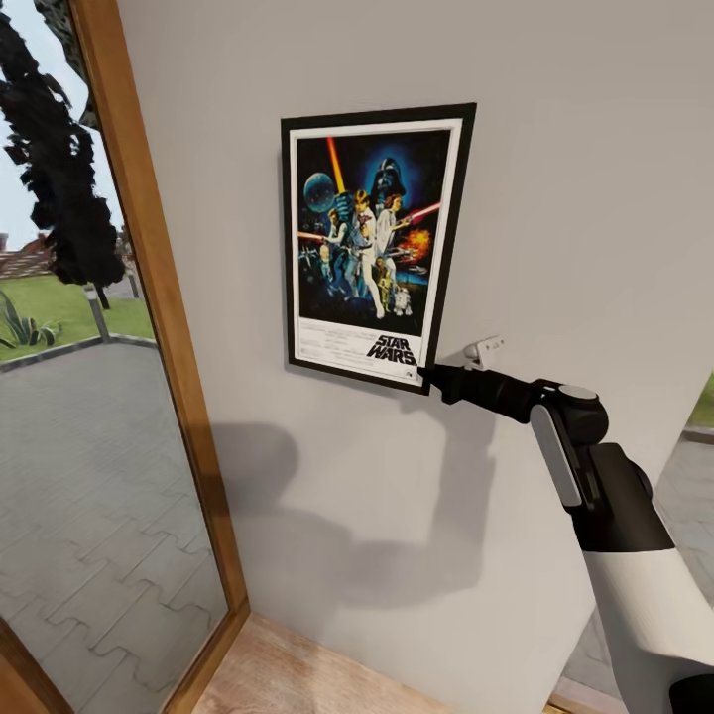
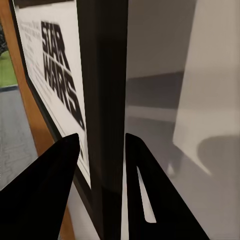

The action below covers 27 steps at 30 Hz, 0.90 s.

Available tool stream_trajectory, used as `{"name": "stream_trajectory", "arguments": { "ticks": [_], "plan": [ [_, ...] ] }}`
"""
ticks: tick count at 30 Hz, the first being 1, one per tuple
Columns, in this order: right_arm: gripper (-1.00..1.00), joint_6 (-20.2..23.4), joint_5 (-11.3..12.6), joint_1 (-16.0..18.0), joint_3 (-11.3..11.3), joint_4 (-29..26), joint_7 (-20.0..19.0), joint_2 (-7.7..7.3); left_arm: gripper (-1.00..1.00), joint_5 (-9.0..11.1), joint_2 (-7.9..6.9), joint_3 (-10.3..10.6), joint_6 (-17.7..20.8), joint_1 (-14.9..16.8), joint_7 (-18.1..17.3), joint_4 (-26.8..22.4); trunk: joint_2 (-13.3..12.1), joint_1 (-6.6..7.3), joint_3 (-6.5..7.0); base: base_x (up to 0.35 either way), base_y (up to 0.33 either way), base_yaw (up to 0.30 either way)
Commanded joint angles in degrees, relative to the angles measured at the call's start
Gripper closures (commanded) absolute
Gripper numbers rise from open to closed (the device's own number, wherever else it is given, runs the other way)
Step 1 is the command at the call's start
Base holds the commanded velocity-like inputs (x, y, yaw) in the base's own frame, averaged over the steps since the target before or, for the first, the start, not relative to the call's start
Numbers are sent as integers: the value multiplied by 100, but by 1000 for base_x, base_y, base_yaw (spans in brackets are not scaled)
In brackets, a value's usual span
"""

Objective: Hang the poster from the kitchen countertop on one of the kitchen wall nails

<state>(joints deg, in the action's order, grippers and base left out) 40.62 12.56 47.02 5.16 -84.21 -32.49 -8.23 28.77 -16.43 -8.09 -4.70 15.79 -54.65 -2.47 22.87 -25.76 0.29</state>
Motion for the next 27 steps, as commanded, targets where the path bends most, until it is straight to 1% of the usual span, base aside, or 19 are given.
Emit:
{"name": "stream_trajectory", "arguments": {
  "ticks": [1,4,14,27],
  "plan": [
    [100,43,49,-8,2,2,-3,-3,-100,-56,0,-44,-49,3,-11,8,5,-2,-3,0,0,0],
    [100,43,50,-21,3,6,-3,4,-100,-56,0,-44,-49,3,-11,9,5,-2,-3,0,0,0],
    [100,43,42,-35,3,34,4,103,-100,-56,0,-44,-49,3,-11,5,5,-2,-3,0,0,0],
    [100,43,37,-35,3,28,6,111,-100,-56,0,-44,-49,3,-11,4,5,-2,-3,9,16,0]
  ]
}}
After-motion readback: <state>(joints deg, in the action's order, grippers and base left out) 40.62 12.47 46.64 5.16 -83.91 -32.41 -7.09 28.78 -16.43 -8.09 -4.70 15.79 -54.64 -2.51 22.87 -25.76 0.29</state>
